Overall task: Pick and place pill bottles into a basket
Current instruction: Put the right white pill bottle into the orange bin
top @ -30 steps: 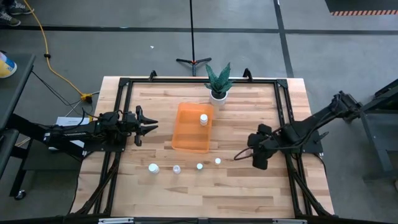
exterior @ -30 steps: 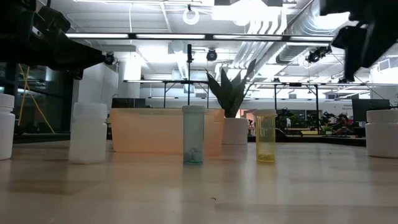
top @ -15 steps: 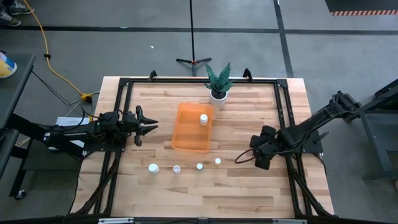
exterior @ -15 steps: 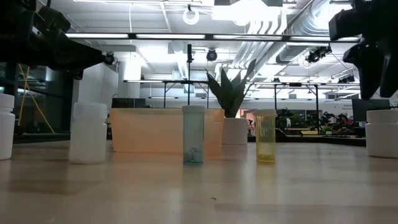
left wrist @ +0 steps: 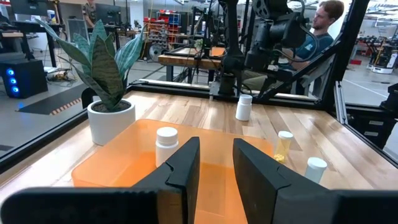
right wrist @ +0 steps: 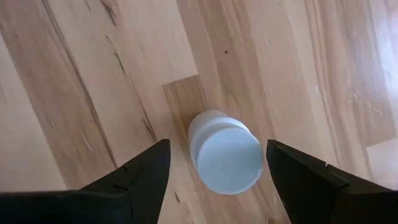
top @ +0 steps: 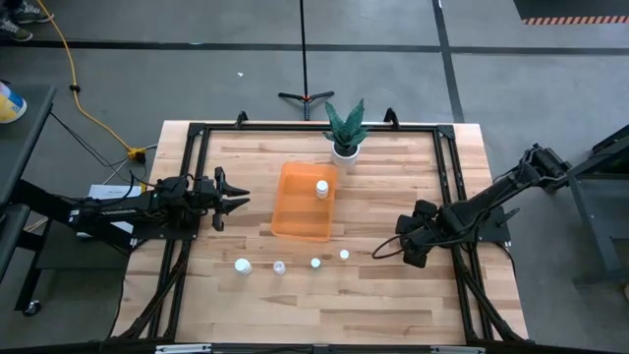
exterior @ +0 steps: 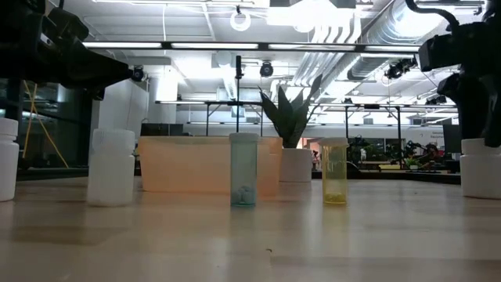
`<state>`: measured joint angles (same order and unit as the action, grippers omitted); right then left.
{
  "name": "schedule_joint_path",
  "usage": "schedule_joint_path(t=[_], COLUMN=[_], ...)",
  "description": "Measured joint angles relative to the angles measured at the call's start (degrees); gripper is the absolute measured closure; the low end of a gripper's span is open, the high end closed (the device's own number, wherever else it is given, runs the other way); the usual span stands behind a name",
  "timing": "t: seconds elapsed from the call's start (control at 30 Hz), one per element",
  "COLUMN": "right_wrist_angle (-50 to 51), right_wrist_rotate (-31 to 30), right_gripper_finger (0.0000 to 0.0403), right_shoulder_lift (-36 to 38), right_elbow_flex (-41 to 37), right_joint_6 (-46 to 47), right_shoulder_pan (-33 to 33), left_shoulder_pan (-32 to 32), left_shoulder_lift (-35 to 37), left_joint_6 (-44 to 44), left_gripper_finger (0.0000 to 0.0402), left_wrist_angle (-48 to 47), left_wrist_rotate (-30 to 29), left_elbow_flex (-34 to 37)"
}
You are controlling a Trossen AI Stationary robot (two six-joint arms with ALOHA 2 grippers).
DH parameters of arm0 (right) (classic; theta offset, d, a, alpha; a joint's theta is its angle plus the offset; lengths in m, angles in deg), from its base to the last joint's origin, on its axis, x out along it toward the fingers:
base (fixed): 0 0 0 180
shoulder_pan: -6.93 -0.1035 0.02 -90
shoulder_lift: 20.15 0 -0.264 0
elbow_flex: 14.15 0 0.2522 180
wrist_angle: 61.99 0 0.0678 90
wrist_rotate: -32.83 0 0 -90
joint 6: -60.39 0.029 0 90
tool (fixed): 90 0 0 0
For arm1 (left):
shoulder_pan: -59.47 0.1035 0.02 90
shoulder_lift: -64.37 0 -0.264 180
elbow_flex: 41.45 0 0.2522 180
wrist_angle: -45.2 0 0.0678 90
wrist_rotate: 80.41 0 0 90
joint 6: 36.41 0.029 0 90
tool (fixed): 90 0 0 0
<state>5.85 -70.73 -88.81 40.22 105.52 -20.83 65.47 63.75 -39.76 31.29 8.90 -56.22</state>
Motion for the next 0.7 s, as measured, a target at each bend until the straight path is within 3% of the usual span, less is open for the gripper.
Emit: schedule_joint_path(t=[0.4, 0.7], right_wrist_angle=[-2.6, -2.7], right_wrist_rotate=[0.0, 0.2], right_gripper_finger=[0.0153, 0.0199], right_shoulder_lift=[0.0, 0.0], right_elbow_flex=[-2.9, -2.9], right_joint_6=[1.0, 1.0], right_shoulder_pan=[0.0, 0.0], left_shoulder_pan=[0.0, 0.0], left_shoulder_lift=[0.0, 0.0], left_joint_6=[0.0, 0.0], left_gripper_finger=[0.0269, 0.0269], left_wrist_angle=[0.0, 0.0], left_wrist_rotate=[0.0, 0.0], left_elbow_flex=[0.0, 0.0])
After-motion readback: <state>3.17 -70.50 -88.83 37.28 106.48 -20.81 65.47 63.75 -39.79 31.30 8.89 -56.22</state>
